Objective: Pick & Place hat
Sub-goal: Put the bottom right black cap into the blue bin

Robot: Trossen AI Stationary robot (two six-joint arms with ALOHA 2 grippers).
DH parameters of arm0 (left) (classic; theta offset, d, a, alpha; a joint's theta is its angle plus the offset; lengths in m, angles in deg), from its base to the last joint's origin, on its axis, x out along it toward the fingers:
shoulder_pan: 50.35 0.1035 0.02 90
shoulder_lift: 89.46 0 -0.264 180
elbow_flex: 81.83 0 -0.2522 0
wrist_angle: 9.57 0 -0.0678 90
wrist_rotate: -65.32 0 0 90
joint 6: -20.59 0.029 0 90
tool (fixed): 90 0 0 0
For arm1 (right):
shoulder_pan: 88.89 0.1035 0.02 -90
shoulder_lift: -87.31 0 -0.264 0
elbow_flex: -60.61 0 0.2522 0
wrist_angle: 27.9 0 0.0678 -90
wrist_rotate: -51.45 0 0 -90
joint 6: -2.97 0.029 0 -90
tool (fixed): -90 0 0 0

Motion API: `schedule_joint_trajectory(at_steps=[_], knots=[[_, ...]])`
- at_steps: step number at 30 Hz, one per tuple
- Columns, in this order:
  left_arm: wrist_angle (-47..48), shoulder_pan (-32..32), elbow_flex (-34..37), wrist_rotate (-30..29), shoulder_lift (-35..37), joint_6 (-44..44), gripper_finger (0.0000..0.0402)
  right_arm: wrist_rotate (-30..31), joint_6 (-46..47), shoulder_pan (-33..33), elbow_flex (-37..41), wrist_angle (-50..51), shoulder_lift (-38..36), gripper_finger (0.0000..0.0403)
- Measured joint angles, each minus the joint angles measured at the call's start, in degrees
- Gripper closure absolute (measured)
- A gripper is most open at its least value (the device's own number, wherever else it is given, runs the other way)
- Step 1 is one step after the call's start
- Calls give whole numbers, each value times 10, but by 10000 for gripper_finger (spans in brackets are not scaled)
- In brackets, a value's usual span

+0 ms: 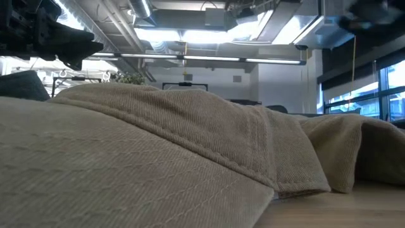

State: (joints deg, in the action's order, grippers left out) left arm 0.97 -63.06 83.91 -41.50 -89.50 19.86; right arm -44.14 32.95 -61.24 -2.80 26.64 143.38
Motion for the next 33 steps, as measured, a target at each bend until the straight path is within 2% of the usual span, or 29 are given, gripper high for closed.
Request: schedule_joint_trajectory(at_steps=[4,9,12,15,22,28,33], knots=[[0,0,0,0,0,3,229,-36,170,83,8,23,25,162],[0,0,0,0,0,13,229,-16,335,171,12,39,67,162],[0,0,0,0,0,26,229,8,400,212,12,46,102,162],[0,0,0,0,0,35,229,2,441,241,12,50,143,162],[0,0,0,0,0,35,229,-47,427,284,13,63,254,175],[0,0,0,-11,0,35,229,-79,318,316,13,68,332,209],[0,0,0,-11,0,31,229,-81,267,335,13,95,359,234]])
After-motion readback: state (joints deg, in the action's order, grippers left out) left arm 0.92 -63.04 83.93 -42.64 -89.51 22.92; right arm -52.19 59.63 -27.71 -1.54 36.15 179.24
